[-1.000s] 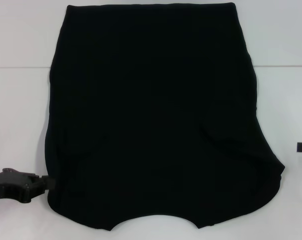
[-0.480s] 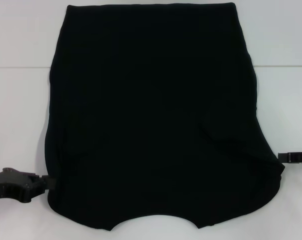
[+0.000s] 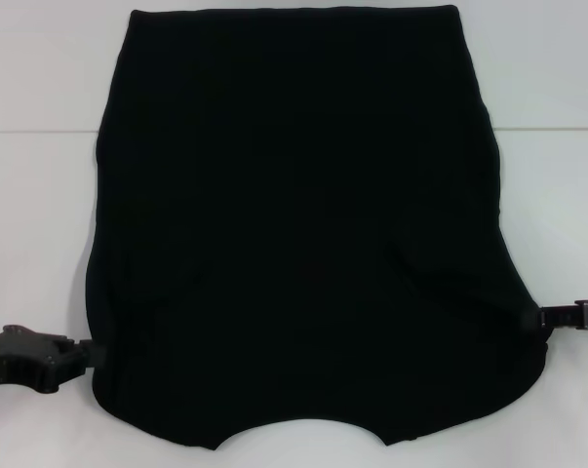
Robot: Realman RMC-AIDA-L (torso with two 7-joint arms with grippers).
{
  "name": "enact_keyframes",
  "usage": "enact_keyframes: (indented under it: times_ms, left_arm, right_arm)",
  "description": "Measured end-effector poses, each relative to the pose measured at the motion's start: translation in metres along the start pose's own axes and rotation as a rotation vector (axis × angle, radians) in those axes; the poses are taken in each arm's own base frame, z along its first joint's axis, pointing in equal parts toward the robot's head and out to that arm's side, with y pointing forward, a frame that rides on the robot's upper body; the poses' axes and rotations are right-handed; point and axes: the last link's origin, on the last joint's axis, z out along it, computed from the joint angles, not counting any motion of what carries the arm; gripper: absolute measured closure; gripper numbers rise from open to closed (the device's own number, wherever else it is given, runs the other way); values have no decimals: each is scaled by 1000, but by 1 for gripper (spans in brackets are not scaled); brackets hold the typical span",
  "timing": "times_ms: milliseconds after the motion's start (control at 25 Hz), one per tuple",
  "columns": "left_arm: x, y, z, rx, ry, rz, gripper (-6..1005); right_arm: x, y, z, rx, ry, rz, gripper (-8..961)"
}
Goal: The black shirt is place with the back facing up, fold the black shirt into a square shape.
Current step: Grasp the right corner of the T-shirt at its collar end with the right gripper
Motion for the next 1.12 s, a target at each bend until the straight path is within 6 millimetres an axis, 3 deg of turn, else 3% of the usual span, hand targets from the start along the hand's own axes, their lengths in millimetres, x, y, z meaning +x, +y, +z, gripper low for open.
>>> enact_keyframes:
  times_ms: [720, 920, 1120]
  left_arm:
    - [1, 0, 0, -2, 2, 0, 937]
    - [1, 0, 0, -3, 2, -6, 937]
    - [1, 0, -2, -7, 0, -31, 937]
  right_arm:
    - [11, 2, 0, -26, 34, 2, 598]
    - [12, 3, -3, -48, 22, 3, 819]
    - [10, 6, -7, -68, 15, -9, 906]
